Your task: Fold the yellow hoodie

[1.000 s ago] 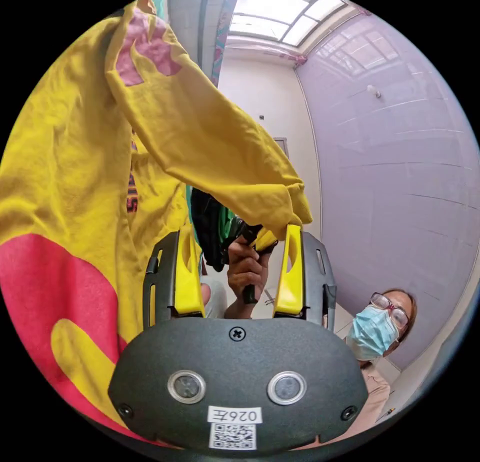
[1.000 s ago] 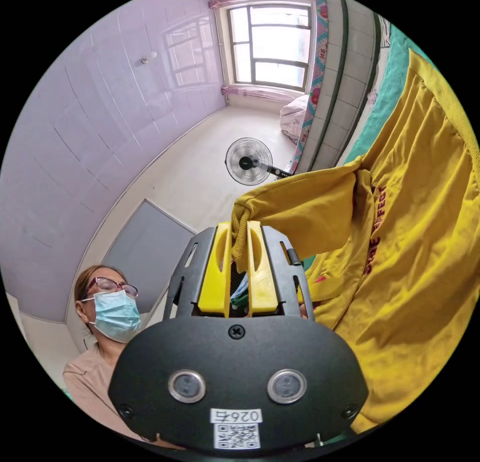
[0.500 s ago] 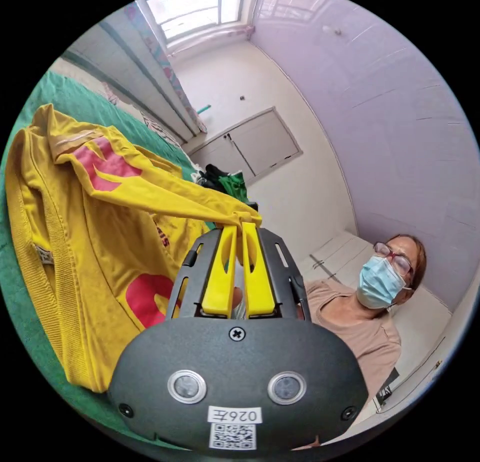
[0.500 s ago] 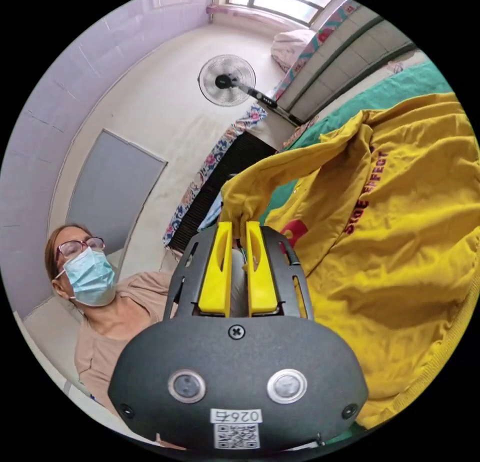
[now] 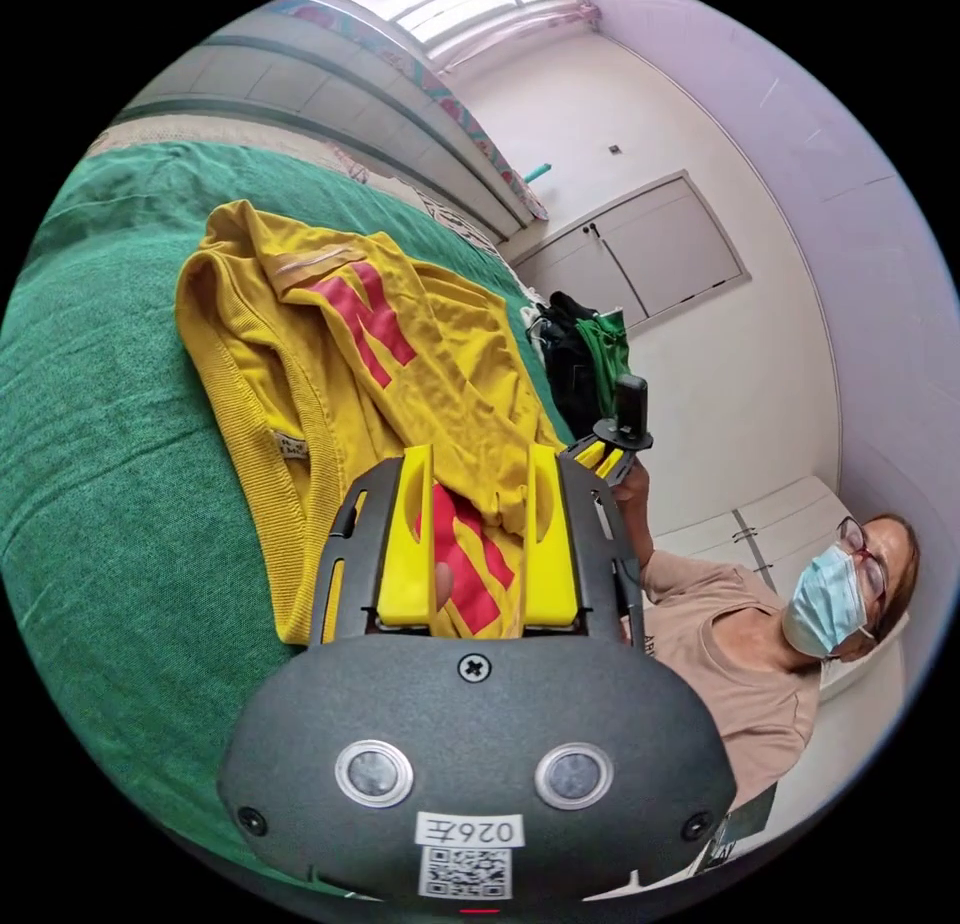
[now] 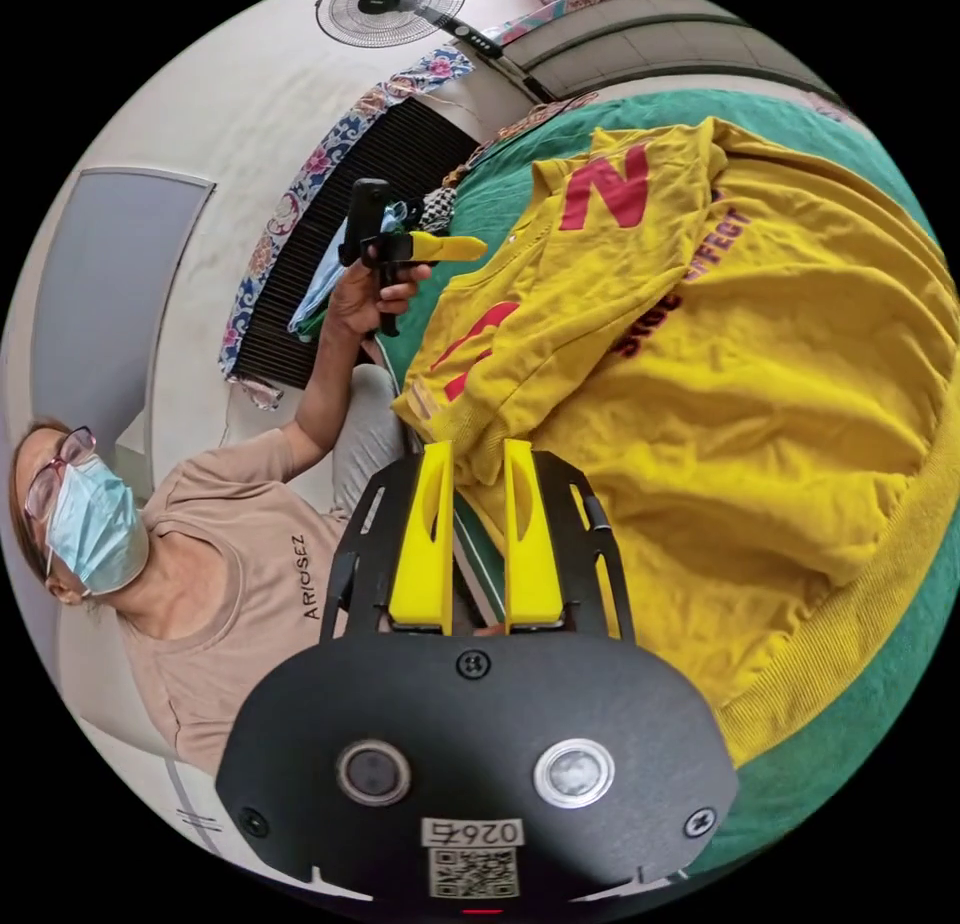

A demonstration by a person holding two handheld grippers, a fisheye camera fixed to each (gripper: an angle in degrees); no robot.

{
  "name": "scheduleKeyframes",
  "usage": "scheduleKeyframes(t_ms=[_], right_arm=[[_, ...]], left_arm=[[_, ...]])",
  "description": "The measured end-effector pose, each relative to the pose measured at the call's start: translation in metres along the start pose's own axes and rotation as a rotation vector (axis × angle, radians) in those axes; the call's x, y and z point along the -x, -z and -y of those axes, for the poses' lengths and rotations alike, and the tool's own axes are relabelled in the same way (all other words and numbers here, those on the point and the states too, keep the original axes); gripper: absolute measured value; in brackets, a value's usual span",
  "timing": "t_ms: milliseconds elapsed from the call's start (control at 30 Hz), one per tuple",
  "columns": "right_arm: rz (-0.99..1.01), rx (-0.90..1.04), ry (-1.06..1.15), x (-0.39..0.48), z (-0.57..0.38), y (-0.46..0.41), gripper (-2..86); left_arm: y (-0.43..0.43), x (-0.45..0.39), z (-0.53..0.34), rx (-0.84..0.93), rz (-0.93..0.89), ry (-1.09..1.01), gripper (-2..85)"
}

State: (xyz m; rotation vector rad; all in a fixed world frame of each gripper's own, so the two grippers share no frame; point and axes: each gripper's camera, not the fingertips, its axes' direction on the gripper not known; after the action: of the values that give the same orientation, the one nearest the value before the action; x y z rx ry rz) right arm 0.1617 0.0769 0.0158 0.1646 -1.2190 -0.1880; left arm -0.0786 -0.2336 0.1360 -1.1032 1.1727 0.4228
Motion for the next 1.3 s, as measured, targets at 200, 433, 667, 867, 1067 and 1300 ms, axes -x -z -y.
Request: scheduleKeyframes(t_ms=[200,433,667,867,1067,1300], right_arm=[[-0.047,-0.111,-0.067,-0.009,0.012,0.016,10.0],[-0.077,-0.047,-0.11,-0.018,0.052,-0.017,12.5],[-0.073,-0.073,-0.08,-0.015,0.081,-0.005,11.4],[-0.158,-0.032,0.17,0.051,0.115,-0.011,11.2],[-0.415,0.182,0.208,0.071,0.156,-0.066,4.6],[-0.243,-0.071,0.274,0.09,0.168,-0.001,0.4]], left_arm=[[-0.025,-0.018,0.017,0.119,0.062,0.009,14.5],[-0.046,-0.033,0.03,0.227,0.127,0.002,15.6],[-0.041,-0.041,0.038,0.244,0.238,-0.005,7.2],[0.003,-0.037,0.027,0.157,0.186,0.028,9.0],[-0.017,-0.033,0.023,0.212,0.2,0.007,3.7],[0.032,-0.047,0.012,0.176,0.221,-0.064,2.2]])
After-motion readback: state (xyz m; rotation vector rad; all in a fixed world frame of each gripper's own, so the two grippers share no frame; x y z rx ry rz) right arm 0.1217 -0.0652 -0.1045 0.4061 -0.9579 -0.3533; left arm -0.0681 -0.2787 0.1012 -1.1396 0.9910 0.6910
